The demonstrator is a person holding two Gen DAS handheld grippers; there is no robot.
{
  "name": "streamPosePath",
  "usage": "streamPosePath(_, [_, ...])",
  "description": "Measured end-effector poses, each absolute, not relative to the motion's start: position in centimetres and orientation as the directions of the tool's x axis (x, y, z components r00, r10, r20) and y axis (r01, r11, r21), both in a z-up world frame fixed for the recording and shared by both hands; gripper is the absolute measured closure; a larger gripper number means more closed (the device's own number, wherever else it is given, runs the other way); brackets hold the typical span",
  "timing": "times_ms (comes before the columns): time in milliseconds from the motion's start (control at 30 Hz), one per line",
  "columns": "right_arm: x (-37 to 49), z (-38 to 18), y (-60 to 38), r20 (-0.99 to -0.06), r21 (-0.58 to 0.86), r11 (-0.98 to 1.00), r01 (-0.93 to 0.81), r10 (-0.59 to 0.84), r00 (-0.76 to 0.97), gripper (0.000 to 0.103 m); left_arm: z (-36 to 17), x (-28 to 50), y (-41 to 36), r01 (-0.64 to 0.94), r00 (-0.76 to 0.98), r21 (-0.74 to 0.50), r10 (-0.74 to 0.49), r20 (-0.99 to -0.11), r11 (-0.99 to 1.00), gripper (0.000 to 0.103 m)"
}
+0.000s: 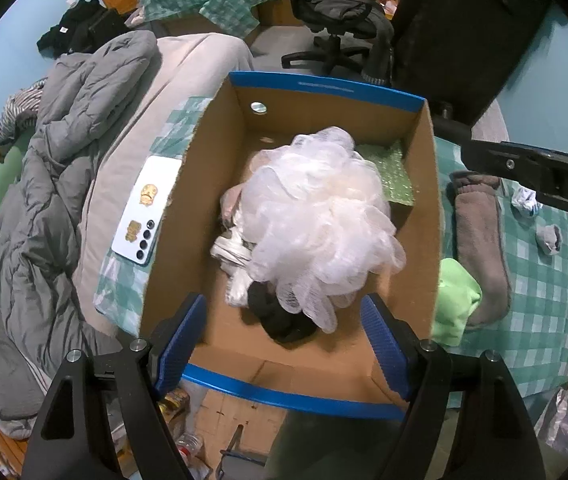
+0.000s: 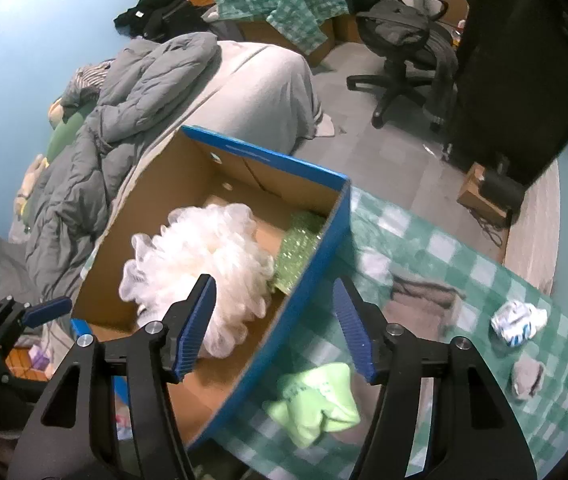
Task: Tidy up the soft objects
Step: 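Move both tools back over the table toward the lime cloth and grey sock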
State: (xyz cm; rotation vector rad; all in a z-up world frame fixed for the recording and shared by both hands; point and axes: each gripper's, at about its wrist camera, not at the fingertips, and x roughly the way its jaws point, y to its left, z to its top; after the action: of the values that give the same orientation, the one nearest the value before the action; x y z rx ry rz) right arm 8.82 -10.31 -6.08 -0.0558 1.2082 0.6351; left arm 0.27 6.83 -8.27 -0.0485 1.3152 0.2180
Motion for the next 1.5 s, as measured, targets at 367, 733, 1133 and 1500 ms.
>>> streamPosePath(367, [7.7, -6.4, -16.2, -0.890, 0.276, 0.859, -0.431, 0.398, 0.222, 0.039, -8.0, 0.2, 2.3, -0.124, 0.249, 0.081, 0.110, -0.962, 0.989, 0.022])
streamPosePath(733, [7.2, -7.2, -23.1, -0.904, 0.267, 0.904, -0.335, 0.355, 0.237, 0.039, -8.7, 1.1, -2.7, -0.029, 0.243, 0.055, 0.061, -0.968, 0.998, 0.022])
streamPosePath(1133, [6.5, -7.8, -29.3, -0.917, 0.246, 0.937, -0.249, 0.308, 0.254, 0.039, -10.6, 2.3, -6.6, 0.023, 0.204, 0.021, 0.016, -0.979, 1.000, 0.022])
streamPosePath(1500, [6.2, -8.8, -32.8, -0.932, 0.224, 0.955, -0.193, 0.268, 0.246, 0.039, -13.8, 3.5, -8.1, 0.040, 0.144, 0.017, 0.011, -0.989, 0.999, 0.022])
